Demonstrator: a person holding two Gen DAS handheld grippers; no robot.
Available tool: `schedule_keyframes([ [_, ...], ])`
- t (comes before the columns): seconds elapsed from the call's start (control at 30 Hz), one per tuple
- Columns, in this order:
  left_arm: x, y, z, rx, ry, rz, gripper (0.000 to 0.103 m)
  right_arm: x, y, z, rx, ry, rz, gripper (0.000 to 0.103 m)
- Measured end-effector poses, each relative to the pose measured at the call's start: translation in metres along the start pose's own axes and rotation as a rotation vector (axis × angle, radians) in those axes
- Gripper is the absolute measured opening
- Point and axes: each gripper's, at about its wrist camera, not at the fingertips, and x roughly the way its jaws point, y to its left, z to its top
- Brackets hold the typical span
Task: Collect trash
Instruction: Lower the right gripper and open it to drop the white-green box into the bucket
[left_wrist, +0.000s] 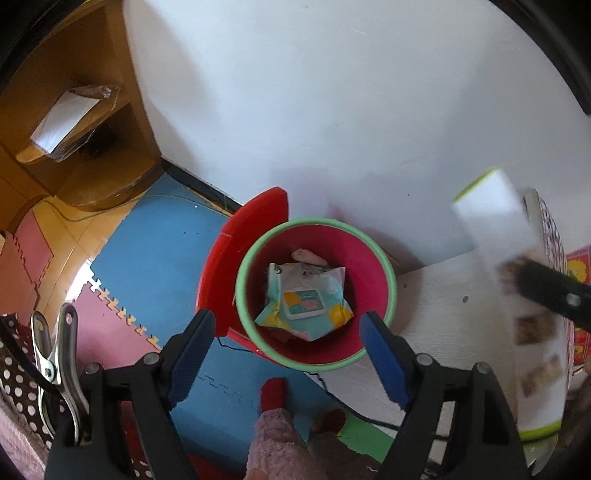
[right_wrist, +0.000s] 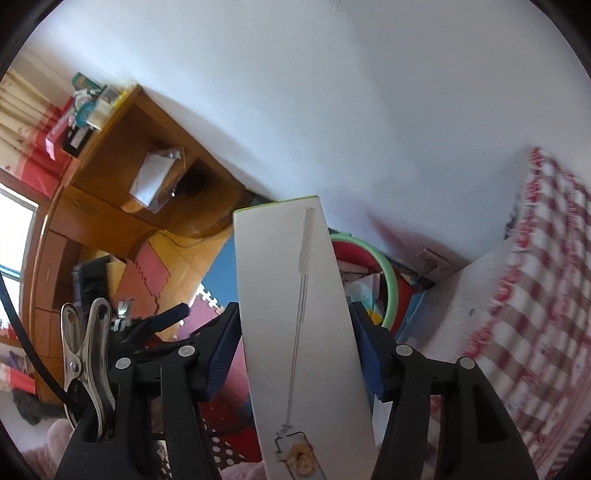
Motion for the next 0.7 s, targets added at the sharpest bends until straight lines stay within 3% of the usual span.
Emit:
schedule_keyframes([
  [0.37, -0.005, 0.021, -0.015, -0.035, 0.014, 0.013, 0.084, 0.062, 0.009, 0.018, -0.033, 0.067, -0.054, 0.059],
  [0.7, -0.008, 0.024, -0.016, -0.045, 0.012, 0.017, 0.084, 0.076, 0.008, 0.026, -0.046, 0.058, -0.1, 0.059],
])
